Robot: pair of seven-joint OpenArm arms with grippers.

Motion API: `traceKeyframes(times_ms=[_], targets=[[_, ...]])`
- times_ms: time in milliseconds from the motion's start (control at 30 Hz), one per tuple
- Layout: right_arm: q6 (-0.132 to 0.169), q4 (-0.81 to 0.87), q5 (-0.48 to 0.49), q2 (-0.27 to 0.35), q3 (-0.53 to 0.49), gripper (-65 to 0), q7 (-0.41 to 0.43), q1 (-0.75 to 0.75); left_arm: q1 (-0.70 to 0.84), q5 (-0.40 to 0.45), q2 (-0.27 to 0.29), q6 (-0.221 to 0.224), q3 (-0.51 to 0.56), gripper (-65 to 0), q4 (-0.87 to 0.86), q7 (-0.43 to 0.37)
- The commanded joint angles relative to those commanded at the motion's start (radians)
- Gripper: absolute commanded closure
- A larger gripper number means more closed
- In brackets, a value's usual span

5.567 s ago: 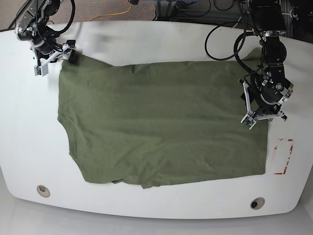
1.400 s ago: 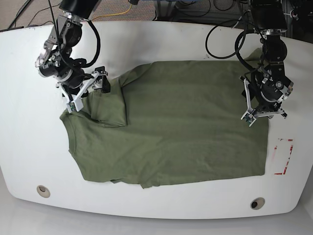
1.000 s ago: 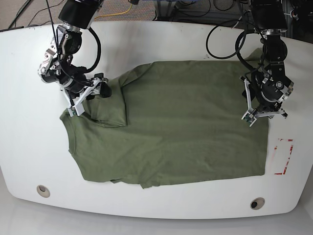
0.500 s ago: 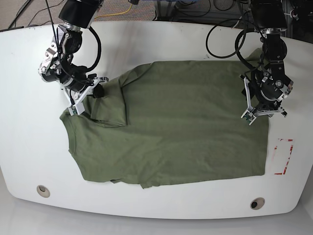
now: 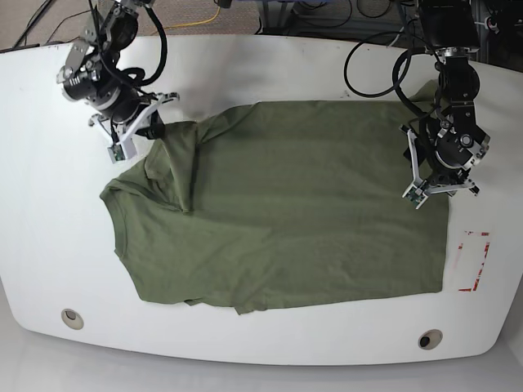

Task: Layout the t-shirt on the table in an organized manner, then fold the t-shirt properly
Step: 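Pull the shoulder back outward with the right gripper to flatten it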

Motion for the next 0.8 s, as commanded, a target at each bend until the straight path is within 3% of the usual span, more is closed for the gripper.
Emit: traceKeyframes(times_ms=[333,667,800], targets=[[-0.006,0.002,0.241,-0.012,0.172,0.0,0.0,-0.239,0.002,0.0,0.0,0.0,0.0,-26.9,0.0,0.0],[-0.011,0.003,0.385,-0.026,0.213,0.0,0.005,-0.396,0.003,0.0,0.0,0.0,0.002,-26.9,0.0,0.0],[-0.041,0.015,0.402,-0.054,0.226,-4.6,0.006,-0.427,0.003,0.002,0.002,0.0,0.015,-26.9,0.0,0.0]])
